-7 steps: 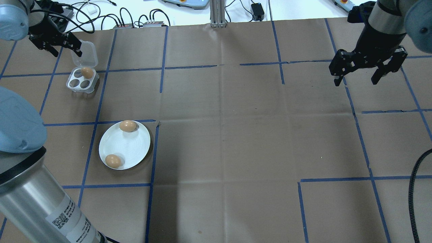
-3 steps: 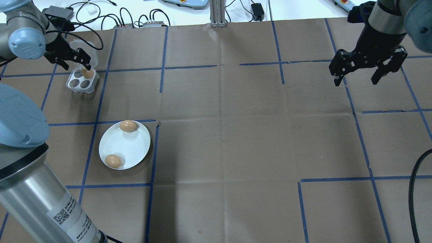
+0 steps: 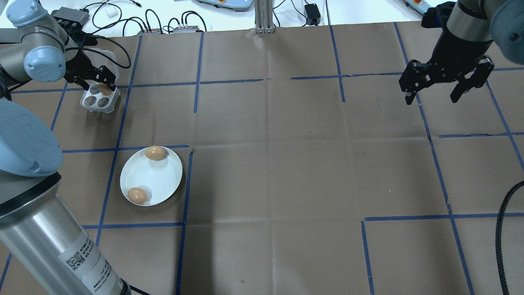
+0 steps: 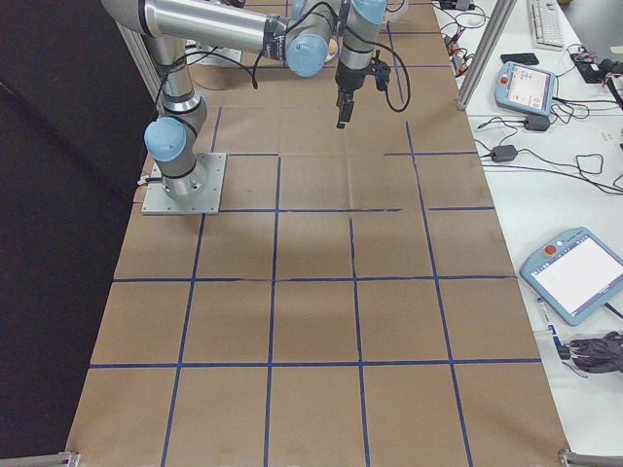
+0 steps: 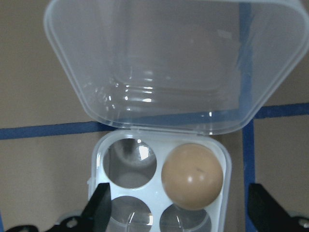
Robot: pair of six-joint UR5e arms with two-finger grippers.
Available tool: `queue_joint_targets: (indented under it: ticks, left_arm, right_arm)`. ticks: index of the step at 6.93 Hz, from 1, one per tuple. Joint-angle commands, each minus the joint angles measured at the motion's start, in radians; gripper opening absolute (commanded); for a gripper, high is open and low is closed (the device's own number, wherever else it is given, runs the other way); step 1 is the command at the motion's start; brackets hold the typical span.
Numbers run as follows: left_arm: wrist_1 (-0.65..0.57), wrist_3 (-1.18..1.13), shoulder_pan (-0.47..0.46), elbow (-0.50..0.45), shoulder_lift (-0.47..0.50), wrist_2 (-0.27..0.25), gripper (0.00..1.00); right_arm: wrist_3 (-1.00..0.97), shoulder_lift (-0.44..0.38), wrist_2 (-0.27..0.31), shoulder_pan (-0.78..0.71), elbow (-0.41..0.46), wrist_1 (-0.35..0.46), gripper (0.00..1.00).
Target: Place egg on plate
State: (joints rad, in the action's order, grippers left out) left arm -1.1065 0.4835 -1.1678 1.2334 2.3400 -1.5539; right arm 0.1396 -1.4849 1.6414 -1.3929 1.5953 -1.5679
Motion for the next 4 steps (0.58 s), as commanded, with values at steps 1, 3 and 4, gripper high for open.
queue_joint_targets:
  ticks: [1,3,4]
  left_arm:
    - [0.002,0.001,-0.004,0.001,0.002,-0.002,0.95]
    - [0.002,0.001,-0.003,-0.009,0.004,0.0,0.7]
    - [0.002,0.001,-0.003,-0.012,0.004,0.001,0.61]
  right_arm:
    - [0.0,0.0,0.0,0.0,0.0,0.0,1.0]
    - [0.0,0.0,0.0,0.0,0.0,-0.001,1.0]
    - [0.0,0.0,0.0,0.0,0.0,0.0,1.0]
